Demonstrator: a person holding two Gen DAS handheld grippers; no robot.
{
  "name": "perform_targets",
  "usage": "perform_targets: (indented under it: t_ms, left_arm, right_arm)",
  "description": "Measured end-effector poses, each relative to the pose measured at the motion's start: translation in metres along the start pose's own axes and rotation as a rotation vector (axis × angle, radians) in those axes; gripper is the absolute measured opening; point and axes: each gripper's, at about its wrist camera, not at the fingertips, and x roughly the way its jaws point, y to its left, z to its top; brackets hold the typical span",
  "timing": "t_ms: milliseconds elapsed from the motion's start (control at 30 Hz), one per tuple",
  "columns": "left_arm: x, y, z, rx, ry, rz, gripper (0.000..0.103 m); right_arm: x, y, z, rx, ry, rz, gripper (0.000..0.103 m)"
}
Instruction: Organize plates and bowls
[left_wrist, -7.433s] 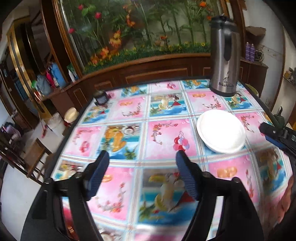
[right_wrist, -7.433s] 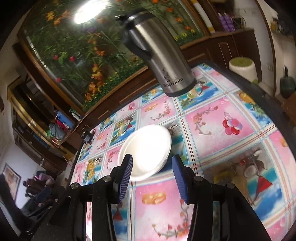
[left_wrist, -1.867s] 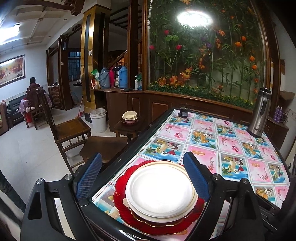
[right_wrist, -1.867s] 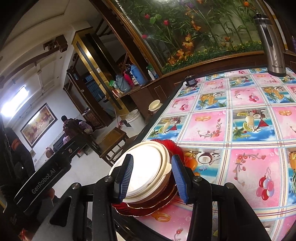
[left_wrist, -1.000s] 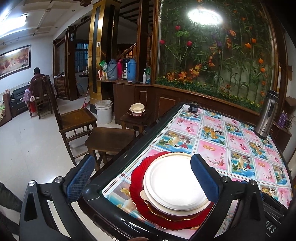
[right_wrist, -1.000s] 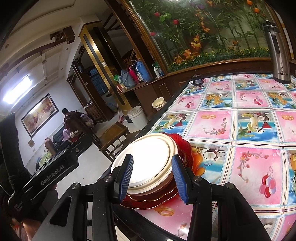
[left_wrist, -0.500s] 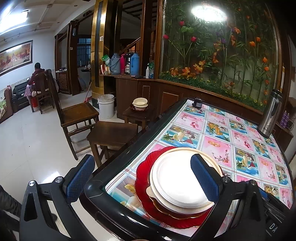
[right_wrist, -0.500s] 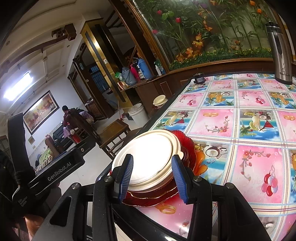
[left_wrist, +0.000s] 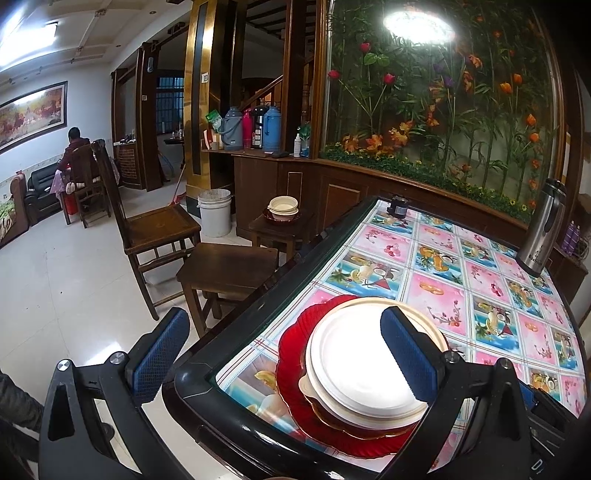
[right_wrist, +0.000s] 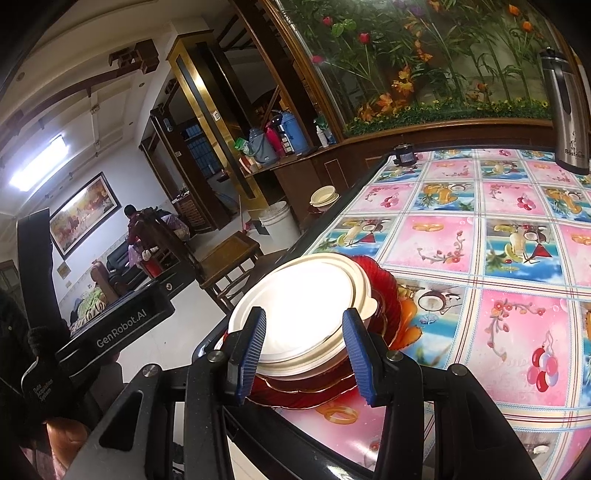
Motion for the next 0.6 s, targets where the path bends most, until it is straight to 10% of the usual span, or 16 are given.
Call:
perform_targets:
  t_ms: [600]
  left_arm:
    - [0.0022,0.005,0.0069,-0.001,0.009,0.01,0.103]
  right_arm:
    - [0.0022,0.0048,-0.0013,-0.016,0.011,0.004,0.045]
